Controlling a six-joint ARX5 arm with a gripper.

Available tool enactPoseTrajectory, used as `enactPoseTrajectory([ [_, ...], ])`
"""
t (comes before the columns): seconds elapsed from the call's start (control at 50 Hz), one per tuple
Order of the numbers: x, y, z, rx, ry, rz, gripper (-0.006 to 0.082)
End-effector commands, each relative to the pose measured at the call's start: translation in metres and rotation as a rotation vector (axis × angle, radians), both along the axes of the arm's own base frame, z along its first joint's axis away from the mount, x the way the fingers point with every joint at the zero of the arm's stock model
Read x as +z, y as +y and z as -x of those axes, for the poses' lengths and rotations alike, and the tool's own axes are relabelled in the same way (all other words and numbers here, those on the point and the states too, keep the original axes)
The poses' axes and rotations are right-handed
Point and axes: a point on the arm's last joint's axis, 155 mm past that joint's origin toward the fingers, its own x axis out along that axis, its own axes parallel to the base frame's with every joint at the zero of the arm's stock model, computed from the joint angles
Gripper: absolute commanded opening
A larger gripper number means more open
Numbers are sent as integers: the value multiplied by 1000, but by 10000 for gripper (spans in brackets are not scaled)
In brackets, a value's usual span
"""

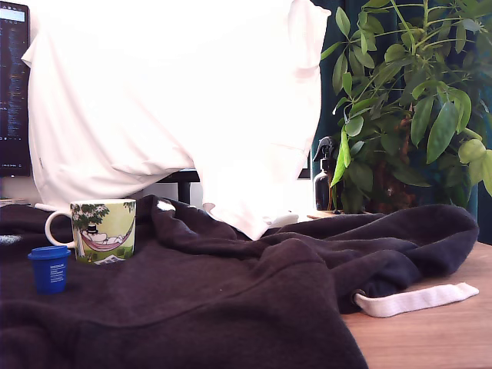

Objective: Pick the blue coffee capsule and place it inside the green coffee cup

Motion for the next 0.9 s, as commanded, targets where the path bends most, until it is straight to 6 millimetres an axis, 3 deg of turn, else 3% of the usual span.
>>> enactPoseTrajectory([
  [0.0, -24, -2, -2, -52, 49, 48, -16],
  [0.22, -22, -2, -2, -53, 44, 48, -16],
  [0.32, -10, -7, -1, -81, -4, 45, -16],
  [0.64, 30, -54, 13, -362, -123, 233, -16],
  [0.76, 28, -75, 21, -478, -91, 273, -16],
  [0.88, 14, -88, 23, -536, -16, 301, -16],
])
